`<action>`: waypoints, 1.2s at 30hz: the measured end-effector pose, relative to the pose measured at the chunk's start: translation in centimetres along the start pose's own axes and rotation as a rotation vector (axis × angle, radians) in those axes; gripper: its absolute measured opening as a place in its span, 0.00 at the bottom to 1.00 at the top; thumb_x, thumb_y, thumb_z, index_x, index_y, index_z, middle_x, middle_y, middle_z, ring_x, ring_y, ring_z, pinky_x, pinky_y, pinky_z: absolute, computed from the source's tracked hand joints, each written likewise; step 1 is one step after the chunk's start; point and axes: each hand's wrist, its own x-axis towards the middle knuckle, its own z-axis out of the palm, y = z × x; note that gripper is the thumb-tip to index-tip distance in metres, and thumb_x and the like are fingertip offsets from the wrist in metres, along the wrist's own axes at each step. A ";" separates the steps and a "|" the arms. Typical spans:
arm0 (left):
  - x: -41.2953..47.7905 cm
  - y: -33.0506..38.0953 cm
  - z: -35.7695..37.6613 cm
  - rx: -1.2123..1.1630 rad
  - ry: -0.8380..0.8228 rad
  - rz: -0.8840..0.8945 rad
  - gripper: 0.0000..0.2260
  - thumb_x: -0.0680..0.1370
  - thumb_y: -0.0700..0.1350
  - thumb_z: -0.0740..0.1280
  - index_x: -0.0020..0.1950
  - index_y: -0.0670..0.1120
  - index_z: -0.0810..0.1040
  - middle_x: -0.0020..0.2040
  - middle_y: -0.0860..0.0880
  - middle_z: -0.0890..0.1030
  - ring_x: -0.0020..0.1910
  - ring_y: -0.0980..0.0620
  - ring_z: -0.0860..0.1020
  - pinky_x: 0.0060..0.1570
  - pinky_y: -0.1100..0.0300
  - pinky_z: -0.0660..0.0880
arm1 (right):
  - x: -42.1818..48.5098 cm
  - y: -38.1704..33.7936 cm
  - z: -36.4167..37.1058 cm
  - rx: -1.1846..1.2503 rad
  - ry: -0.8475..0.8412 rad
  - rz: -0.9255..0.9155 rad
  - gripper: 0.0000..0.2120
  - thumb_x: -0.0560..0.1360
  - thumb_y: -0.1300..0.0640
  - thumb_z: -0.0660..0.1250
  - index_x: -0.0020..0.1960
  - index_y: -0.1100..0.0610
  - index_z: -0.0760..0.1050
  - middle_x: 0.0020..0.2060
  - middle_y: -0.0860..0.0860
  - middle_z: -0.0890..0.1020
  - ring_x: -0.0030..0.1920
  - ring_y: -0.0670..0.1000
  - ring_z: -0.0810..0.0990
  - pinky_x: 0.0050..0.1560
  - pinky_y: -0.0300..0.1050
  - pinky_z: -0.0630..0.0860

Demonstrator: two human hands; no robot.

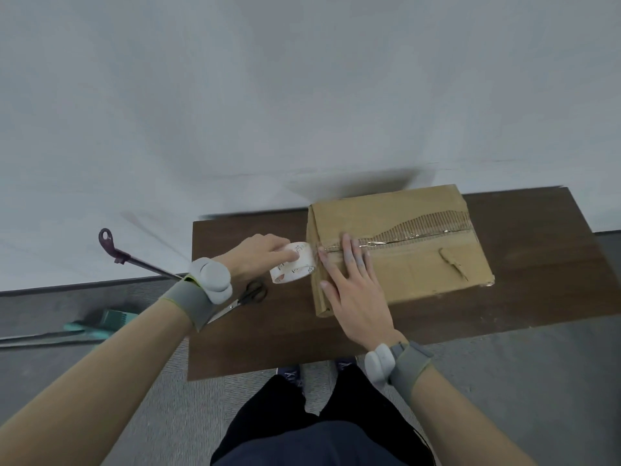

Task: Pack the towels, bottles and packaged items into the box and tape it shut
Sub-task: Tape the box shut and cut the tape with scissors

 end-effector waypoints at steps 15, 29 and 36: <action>1.4 -4.8 -2.7 0.178 0.083 0.191 0.26 0.75 0.71 0.62 0.34 0.49 0.71 0.30 0.50 0.73 0.29 0.55 0.69 0.34 0.57 0.65 | 0.4 0.4 -1.1 0.069 -0.070 0.026 0.35 0.86 0.35 0.47 0.86 0.51 0.42 0.84 0.51 0.40 0.84 0.50 0.36 0.84 0.53 0.43; 2.8 -3.4 2.2 0.351 0.173 -0.094 0.24 0.75 0.73 0.61 0.41 0.52 0.72 0.39 0.50 0.78 0.42 0.46 0.78 0.43 0.54 0.73 | 1.0 -1.3 -2.4 -0.124 -0.003 0.018 0.30 0.83 0.41 0.55 0.84 0.42 0.55 0.83 0.59 0.57 0.82 0.60 0.56 0.81 0.59 0.59; 2.7 -3.4 2.8 0.258 0.175 -0.153 0.24 0.74 0.73 0.62 0.34 0.53 0.71 0.36 0.50 0.78 0.42 0.44 0.79 0.46 0.52 0.77 | 4.3 -3.2 -3.8 -0.019 0.106 0.117 0.13 0.83 0.39 0.57 0.60 0.45 0.72 0.59 0.51 0.72 0.59 0.52 0.72 0.59 0.52 0.76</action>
